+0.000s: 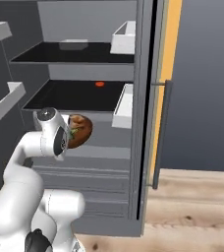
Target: Pick the chicken drumstick and broccoli from their plates and place them in the bowl. Then put the bowl in the fridge.
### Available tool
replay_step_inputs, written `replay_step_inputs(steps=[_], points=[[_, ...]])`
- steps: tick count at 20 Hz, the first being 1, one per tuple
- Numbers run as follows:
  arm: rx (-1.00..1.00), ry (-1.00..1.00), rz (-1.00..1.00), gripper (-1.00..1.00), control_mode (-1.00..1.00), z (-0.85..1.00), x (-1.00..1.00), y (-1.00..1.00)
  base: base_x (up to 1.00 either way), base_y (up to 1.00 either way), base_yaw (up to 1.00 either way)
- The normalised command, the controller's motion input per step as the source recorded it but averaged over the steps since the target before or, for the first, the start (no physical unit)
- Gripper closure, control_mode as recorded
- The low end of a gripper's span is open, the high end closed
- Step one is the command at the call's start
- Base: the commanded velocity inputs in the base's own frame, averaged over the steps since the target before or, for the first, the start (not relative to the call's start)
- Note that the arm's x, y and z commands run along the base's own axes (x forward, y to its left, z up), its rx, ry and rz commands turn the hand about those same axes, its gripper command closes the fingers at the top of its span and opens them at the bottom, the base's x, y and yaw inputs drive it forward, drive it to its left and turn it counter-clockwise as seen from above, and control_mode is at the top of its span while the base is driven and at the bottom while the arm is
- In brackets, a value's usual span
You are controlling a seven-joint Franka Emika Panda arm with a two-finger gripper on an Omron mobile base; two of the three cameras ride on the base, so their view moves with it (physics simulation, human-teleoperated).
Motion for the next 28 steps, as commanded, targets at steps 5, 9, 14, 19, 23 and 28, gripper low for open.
replay_step_inputs(steps=[5, 9, 14, 19, 23, 28], points=[[0.0, 0.0, 0.0, 1.0, 1.0, 0.0, 0.0, 0.0, 0.58, 0.0, 0.01], [0.0, 0.0, 0.0, 1.0, 1.0, 0.0, 0.0, 0.0, 0.42, 0.0, 0.06], [0.0, 0.0, 0.0, 1.0, 1.0, 0.0, 0.0, 0.0, 0.43, 0.0, 0.1], [0.0, 0.0, 0.0, 1.0, 1.0, 0.0, 0.0, 0.0, 0.16, 0.0, 0.07], [0.0, 0.0, 0.0, 1.0, 1.0, 0.0, 0.0, 0.0, -0.06, 0.0, 0.0], [0.0, 0.0, 0.0, 1.0, 1.0, 0.0, 0.0, 0.0, 0.0, 0.0, 0.0]])
